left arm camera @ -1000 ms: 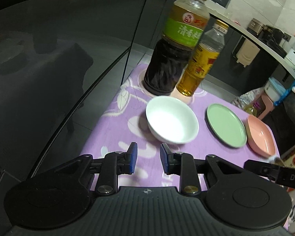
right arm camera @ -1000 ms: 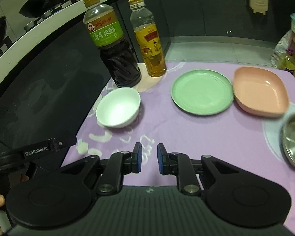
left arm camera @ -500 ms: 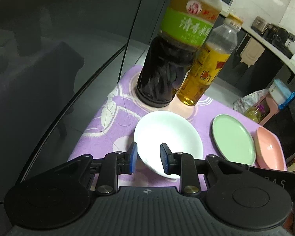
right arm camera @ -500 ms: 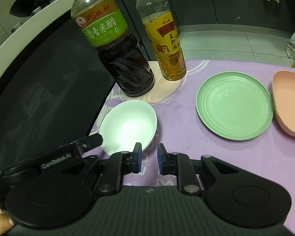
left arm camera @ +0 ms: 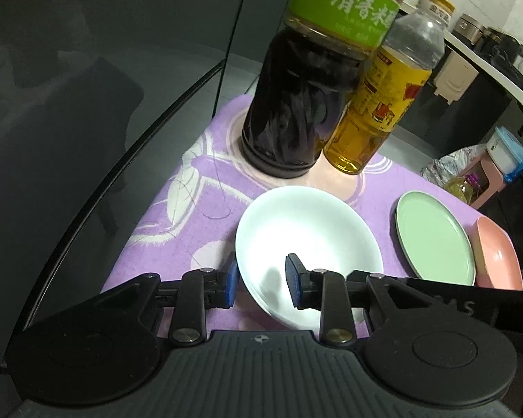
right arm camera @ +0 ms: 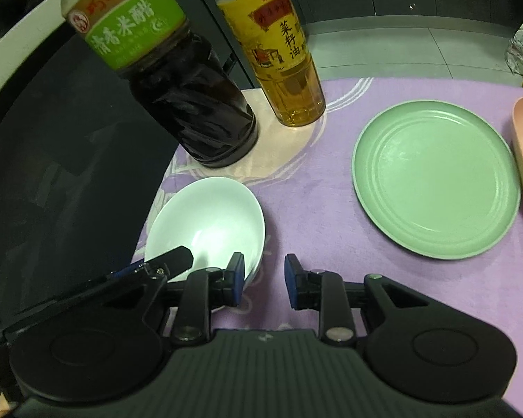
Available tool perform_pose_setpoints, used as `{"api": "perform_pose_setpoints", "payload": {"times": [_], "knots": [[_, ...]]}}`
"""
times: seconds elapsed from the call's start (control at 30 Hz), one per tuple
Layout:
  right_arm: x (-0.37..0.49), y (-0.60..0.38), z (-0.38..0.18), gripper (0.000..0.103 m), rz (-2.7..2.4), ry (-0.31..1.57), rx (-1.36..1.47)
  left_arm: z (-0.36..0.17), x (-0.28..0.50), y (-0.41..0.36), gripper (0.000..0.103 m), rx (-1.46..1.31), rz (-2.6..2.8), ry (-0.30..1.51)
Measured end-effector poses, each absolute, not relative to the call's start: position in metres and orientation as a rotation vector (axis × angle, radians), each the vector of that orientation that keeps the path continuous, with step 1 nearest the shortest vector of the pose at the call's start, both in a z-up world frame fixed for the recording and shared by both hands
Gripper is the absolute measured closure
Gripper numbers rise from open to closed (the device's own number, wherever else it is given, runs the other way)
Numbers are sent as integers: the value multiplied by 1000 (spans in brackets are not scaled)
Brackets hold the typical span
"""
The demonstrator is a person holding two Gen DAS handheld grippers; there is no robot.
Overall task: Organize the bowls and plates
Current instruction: 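Move both grippers to the small white bowl and close on its rim, then lift the small white bowl and carry it toward the stacked bowls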
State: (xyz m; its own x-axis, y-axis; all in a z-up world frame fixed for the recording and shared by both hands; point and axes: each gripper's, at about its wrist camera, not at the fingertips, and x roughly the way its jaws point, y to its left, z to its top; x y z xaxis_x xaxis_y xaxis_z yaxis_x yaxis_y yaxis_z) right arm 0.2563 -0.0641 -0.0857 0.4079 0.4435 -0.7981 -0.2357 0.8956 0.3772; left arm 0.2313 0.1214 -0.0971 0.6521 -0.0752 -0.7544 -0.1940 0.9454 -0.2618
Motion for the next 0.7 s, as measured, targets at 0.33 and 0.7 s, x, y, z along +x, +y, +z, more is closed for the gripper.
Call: {"api": "perform_pose_setpoints", "payload": {"times": [0.33, 0.7], "knots": [[240, -58, -79, 88, 451, 1023, 137, -80, 204, 113, 92, -261, 21, 784], [172, -98, -34, 88, 445, 922, 146, -38, 133, 86, 91, -236, -82, 690]]}}
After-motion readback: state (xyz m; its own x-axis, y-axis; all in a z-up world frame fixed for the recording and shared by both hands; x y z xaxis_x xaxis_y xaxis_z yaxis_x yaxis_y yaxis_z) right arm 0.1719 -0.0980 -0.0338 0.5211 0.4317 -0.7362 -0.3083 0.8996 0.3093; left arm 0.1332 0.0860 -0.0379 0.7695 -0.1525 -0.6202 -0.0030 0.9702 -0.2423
